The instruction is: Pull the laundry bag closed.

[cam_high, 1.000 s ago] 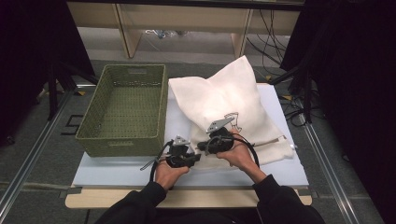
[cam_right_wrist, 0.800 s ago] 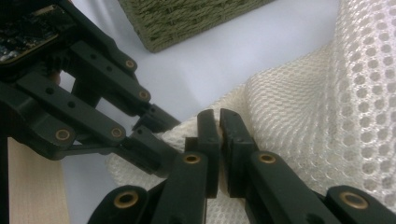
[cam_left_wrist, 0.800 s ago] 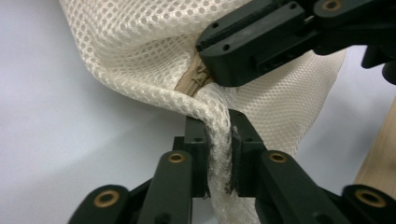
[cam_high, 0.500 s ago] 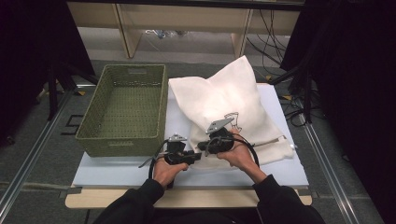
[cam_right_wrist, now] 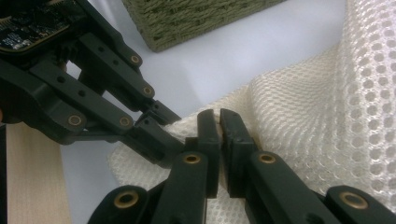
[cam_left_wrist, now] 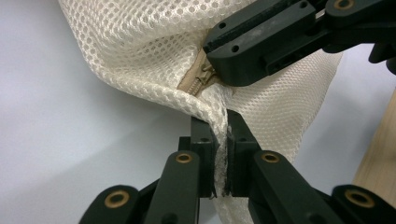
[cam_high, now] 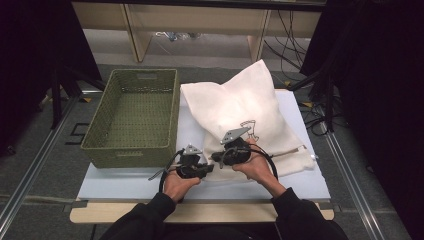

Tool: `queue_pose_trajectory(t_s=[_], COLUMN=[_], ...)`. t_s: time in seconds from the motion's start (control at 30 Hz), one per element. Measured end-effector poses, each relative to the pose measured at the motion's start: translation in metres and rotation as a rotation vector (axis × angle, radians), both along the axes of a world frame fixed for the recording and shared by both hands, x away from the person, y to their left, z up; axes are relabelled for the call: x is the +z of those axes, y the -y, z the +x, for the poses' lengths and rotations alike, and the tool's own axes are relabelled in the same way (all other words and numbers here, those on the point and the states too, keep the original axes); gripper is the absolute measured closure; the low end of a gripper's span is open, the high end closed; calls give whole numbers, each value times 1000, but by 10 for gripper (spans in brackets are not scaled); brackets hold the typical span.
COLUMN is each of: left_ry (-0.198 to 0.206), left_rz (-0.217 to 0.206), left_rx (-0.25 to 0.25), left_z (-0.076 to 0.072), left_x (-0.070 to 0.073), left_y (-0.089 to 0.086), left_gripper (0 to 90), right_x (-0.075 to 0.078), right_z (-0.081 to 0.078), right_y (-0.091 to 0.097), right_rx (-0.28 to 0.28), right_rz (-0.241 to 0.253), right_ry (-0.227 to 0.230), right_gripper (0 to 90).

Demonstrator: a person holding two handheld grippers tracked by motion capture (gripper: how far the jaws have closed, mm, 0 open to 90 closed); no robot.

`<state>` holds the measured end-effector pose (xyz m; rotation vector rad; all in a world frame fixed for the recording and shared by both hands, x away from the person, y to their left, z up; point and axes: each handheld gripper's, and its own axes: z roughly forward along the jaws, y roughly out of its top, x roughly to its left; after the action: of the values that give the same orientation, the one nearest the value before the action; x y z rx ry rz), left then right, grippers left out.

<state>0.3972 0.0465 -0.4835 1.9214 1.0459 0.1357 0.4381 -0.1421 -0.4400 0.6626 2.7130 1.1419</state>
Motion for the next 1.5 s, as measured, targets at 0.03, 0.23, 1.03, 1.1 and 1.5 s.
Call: queue_pose_trajectory(t_s=[0.03,0.23,1.03,1.1,1.5], left_ry=[0,13,0,-30,-100], left_rz=[2,31,8,-46,-134], left_rx=[0,-6,-25,-7,-18], left_z=[0,0,-3,-3,4], left_x=[0,0,4,3,4], left_y=[0,1,-3,-2,-7], left_gripper=[836,838,842,814,683], right_x=[0,0,0,-3,-4], right_z=[0,0,-8,-8,-6], right_y=[-1,0,4,4,5], right_rx=[-5,-13,-72,-79,-68], right_rz=[-4,-1,21,31,20], right_ry=[-2,-1,12,15,-6], right_gripper=[883,883,884,884,884])
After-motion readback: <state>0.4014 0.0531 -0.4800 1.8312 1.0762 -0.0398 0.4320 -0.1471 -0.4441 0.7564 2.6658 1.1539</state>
